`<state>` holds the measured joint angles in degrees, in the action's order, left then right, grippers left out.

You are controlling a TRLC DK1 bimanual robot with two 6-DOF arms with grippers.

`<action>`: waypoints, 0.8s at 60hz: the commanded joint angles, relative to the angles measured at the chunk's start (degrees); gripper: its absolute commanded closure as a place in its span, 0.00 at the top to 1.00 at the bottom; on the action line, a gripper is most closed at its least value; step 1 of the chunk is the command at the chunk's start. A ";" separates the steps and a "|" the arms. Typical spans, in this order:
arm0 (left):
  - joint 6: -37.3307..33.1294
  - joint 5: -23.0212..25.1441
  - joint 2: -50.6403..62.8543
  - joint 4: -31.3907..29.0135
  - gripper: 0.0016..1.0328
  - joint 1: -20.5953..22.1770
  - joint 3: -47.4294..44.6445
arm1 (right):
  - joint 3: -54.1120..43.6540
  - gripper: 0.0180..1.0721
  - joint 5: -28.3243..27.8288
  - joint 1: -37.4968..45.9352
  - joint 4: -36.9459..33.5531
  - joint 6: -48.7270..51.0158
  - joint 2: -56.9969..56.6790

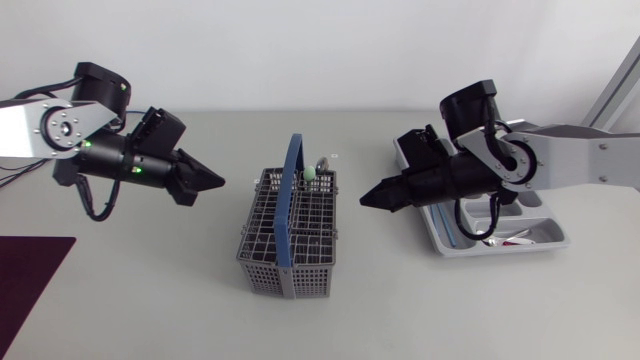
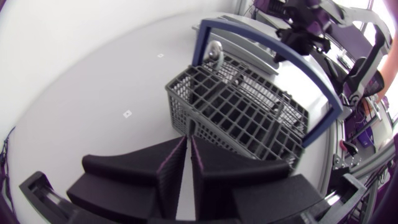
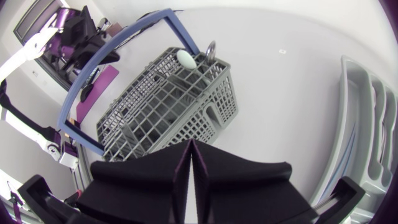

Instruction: Unload the cutlery basket into the drawer organizer.

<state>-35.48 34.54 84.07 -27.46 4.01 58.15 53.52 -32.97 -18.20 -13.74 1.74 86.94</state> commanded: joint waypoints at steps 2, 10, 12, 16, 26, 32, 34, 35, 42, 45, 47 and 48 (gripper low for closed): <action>-4.77 0.79 -4.53 -4.44 0.18 1.35 -4.27 | 3.17 0.08 0.19 1.06 1.26 0.81 4.03; -8.37 0.79 -7.17 -10.42 0.18 4.34 -6.56 | 6.78 0.08 0.19 2.02 2.22 0.72 8.86; -9.16 0.79 -7.61 -11.74 0.18 5.22 -7.00 | 7.57 0.08 0.19 2.38 2.93 0.55 10.18; -9.69 0.79 -8.49 -13.14 0.18 6.71 -8.05 | 10.20 0.08 0.01 3.08 3.19 0.55 13.35; -11.80 0.70 -10.60 -17.54 0.18 10.67 -10.51 | 15.48 0.08 -0.25 4.13 3.10 0.55 19.06; -12.33 0.70 -12.00 -19.47 0.17 12.25 -11.48 | 17.76 0.08 -0.43 4.13 2.93 0.46 21.43; -12.42 0.70 -12.44 -20.00 0.17 13.22 -11.92 | 18.55 0.08 -0.60 4.13 2.75 0.46 22.22; -12.42 0.70 -12.62 -20.09 0.17 13.57 -12.18 | 19.08 0.08 -0.69 4.13 2.66 0.46 22.66; -12.50 0.70 -12.27 -19.73 0.17 16.38 -14.21 | 21.63 0.08 -1.13 3.43 2.31 -0.42 24.69; -12.50 0.70 -11.30 -19.38 0.17 16.64 -14.64 | 22.86 0.08 -1.39 2.99 2.22 -0.95 25.30; -12.42 0.70 -10.77 -19.21 0.17 16.82 -14.64 | 23.83 0.08 -2.10 2.90 2.22 -1.83 25.92; -12.33 0.70 -10.51 -19.12 0.17 16.82 -14.73 | 24.27 0.08 -2.45 2.82 2.22 -2.00 26.36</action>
<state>-46.57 34.52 72.12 -46.48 20.38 44.88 75.16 -34.04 -14.66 -11.27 1.52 111.04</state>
